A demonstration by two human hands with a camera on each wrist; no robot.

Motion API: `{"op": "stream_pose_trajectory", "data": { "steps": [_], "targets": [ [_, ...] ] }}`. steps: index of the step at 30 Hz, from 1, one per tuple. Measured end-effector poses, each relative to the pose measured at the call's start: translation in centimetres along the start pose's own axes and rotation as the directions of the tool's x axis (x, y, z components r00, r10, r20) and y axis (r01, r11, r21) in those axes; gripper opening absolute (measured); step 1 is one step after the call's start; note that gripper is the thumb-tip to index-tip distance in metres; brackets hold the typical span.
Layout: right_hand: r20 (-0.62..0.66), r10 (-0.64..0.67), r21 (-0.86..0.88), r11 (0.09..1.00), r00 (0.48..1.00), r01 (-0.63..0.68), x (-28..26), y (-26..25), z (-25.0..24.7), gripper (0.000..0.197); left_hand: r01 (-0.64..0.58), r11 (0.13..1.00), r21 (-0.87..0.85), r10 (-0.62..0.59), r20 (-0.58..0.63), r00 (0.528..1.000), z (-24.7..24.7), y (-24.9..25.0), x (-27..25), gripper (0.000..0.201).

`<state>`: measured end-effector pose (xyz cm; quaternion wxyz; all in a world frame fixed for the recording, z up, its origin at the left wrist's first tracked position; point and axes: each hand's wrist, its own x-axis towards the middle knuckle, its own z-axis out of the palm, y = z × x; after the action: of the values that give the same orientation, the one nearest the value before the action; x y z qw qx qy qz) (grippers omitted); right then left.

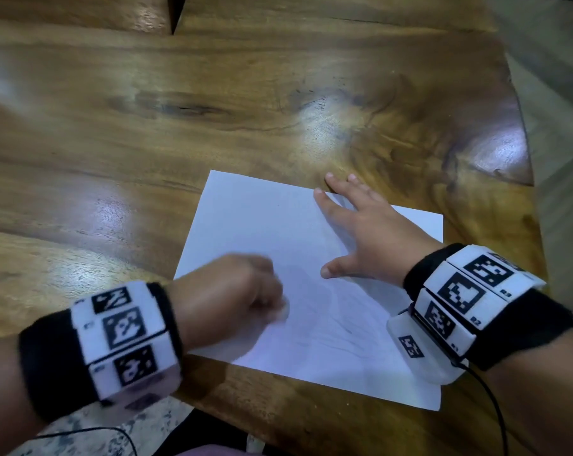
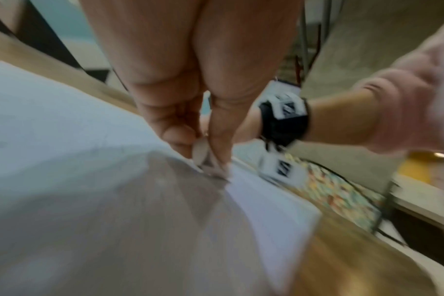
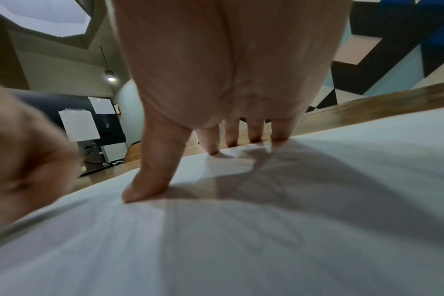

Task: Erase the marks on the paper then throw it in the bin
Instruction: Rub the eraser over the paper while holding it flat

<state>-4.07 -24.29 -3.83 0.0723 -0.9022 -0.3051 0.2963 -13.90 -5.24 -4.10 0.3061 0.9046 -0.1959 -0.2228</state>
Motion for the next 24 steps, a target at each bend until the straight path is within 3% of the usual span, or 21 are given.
{"op": "stream_pose_trajectory", "data": {
  "steps": [2, 4, 9, 10, 14, 15, 18, 20, 22, 24],
  "targets": [
    [-0.007, 0.0, 0.0, 1.0, 1.0, 0.0, 0.0, 0.0, 0.0, 0.107, 0.016, 0.999, 0.031, -0.012, -0.123, 0.992, -0.7, 0.0, 1.5, 0.01],
    [-0.008, -0.002, -0.002, 1.0, 1.0, 0.002, 0.0, 0.0, 0.0, 0.107, 0.011, 0.998, 0.059, -0.003, -0.129, 0.992, -0.4, 0.1, 1.6, 0.013],
    [0.0, 0.0, -0.008, 1.0, 1.0, 0.0, 0.0, 0.0, 0.0, 0.107, -0.041, 0.999, 0.012, 0.038, 0.176, 0.984, 1.0, 0.5, -0.9, 0.008],
    [0.0, 0.001, -0.008, 1.0, 1.0, -0.001, 0.0, 0.0, 0.0, 0.107, -0.028, 1.0, 0.0, 0.028, 0.169, 0.985, 0.7, 0.4, -0.5, 0.009],
    [0.005, 0.002, -0.011, 1.0, 1.0, -0.002, 0.0, 0.0, 0.0, 0.107, 0.009, 1.0, 0.026, -0.007, -0.084, 0.996, -0.5, 0.1, 1.9, 0.011],
    [0.007, 0.001, -0.012, 1.0, 1.0, -0.001, 0.0, 0.0, 0.0, 0.107, 0.012, 0.999, 0.034, -0.009, -0.086, 0.996, -0.3, 0.1, 1.8, 0.012],
    [0.01, 0.002, -0.007, 1.0, 1.0, -0.002, 0.0, 0.1, 0.0, 0.107, -0.008, 1.0, -0.03, 0.01, 0.073, 0.997, 1.2, 0.5, -0.4, 0.009],
    [0.009, 0.003, -0.001, 1.0, 1.0, -0.003, 0.0, 0.1, 0.0, 0.107, -0.051, 0.999, 0.017, 0.047, 0.159, 0.986, 2.1, 0.6, -1.4, 0.014],
    [0.008, 0.003, 0.0, 1.0, 1.0, -0.003, 0.0, 0.0, 0.0, 0.107, -0.037, 0.999, 0.007, 0.036, 0.091, 0.995, 1.6, 0.4, -0.8, 0.011],
    [0.005, 0.002, -0.002, 1.0, 1.0, -0.002, 0.0, 0.0, -0.1, 0.107, -0.005, 1.0, 0.006, 0.005, -0.067, 0.998, 0.4, 0.0, 0.9, 0.005]
  ]
}}
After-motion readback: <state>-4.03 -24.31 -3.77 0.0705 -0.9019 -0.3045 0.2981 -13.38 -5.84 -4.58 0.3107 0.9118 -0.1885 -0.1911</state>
